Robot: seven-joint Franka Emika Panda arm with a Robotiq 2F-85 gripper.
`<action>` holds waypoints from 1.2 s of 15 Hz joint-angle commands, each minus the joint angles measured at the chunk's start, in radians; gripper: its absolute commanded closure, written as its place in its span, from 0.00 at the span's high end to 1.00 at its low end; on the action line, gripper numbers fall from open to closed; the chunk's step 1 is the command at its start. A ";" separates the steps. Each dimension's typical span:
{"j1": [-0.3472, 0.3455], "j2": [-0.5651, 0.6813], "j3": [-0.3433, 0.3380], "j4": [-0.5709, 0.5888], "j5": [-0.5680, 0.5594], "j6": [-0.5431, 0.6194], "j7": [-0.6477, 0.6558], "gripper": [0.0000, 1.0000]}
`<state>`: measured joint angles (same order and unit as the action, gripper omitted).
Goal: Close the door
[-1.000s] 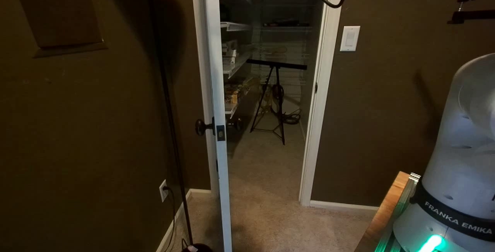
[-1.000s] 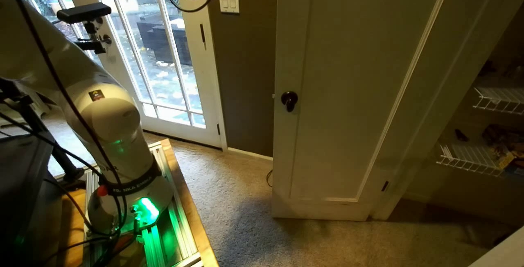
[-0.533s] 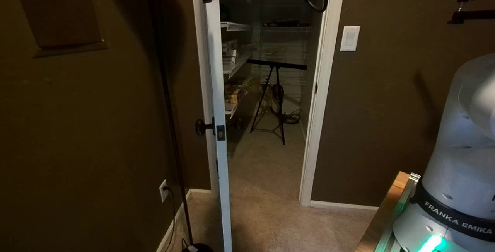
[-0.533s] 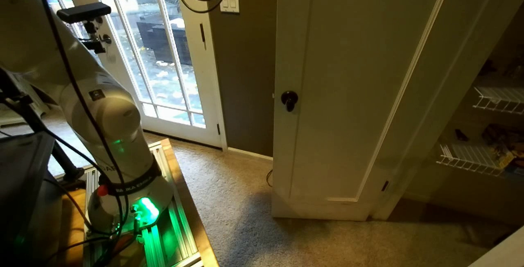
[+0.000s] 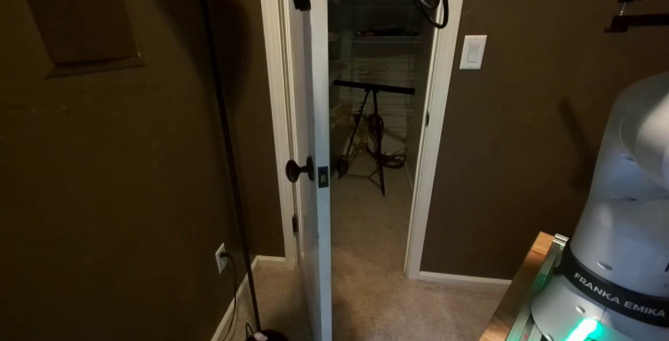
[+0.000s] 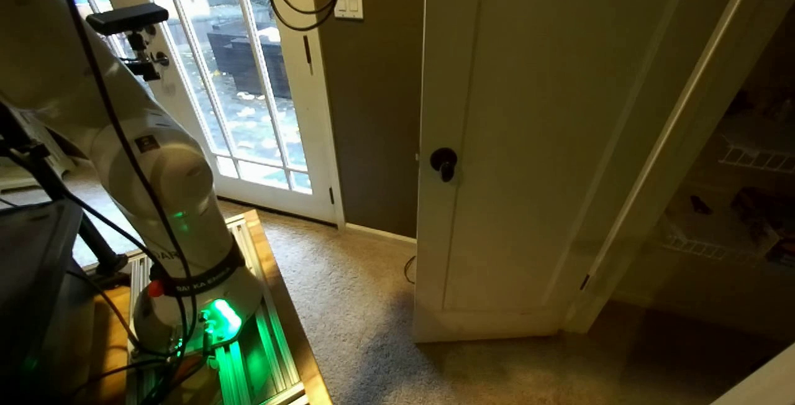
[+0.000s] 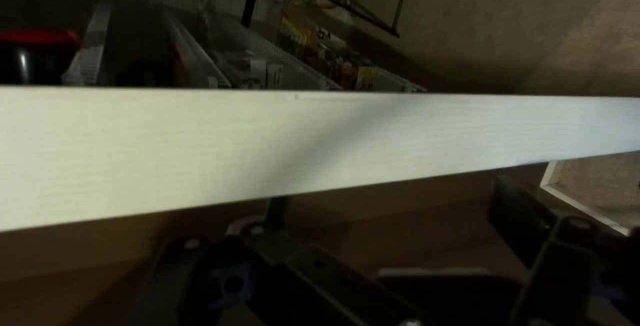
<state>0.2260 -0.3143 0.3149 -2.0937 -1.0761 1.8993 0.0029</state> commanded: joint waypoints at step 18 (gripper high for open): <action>-0.087 -0.327 -0.239 -0.401 -0.267 -0.036 0.208 1.00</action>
<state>0.1781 -0.5741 0.1165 -2.3948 -1.2208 1.8152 0.1925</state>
